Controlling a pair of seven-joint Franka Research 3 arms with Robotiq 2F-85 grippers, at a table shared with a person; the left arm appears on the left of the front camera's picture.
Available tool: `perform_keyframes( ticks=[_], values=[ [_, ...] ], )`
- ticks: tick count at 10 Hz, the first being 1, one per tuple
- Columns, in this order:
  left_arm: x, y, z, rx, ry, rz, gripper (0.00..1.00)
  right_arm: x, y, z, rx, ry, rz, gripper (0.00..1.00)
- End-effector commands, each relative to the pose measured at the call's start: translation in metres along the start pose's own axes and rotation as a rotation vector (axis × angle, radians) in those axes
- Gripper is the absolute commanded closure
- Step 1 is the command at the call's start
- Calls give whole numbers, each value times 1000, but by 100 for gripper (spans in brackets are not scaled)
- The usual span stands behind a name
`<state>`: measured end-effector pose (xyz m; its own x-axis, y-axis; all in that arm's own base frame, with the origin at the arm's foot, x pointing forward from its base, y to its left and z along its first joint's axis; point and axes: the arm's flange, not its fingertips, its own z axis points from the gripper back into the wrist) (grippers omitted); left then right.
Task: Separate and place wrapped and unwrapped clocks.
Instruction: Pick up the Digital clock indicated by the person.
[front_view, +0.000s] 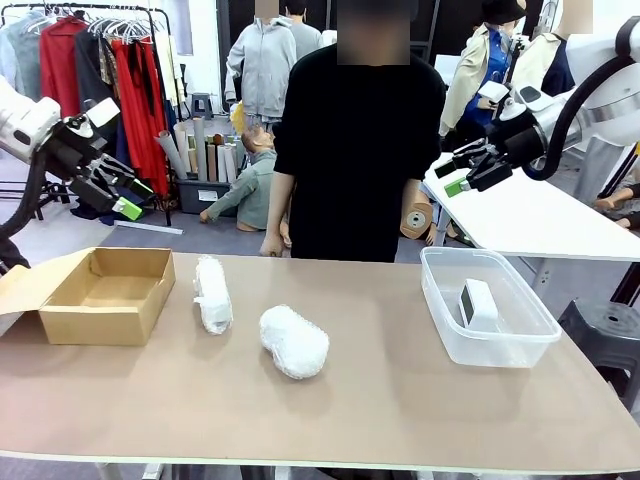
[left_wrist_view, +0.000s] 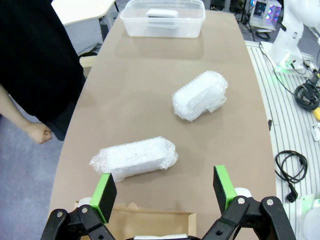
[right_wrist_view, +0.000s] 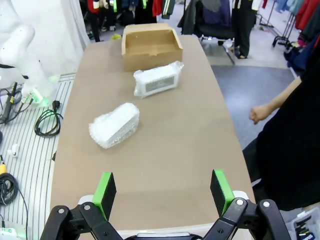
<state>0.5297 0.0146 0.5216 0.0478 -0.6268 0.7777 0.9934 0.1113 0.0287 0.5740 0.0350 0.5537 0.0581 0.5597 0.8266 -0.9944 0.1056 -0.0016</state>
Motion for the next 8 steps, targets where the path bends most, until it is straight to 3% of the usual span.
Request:
perform_keyframes(
  ticks=[1, 8],
  values=[
    [0, 0, 1, -2, -3, -1, 0, 1, 0, 1, -5, -1, 2, 0],
    [0, 0, 1, -2, -3, -1, 0, 1, 0, 1, -5, -1, 2, 0]
  ],
)
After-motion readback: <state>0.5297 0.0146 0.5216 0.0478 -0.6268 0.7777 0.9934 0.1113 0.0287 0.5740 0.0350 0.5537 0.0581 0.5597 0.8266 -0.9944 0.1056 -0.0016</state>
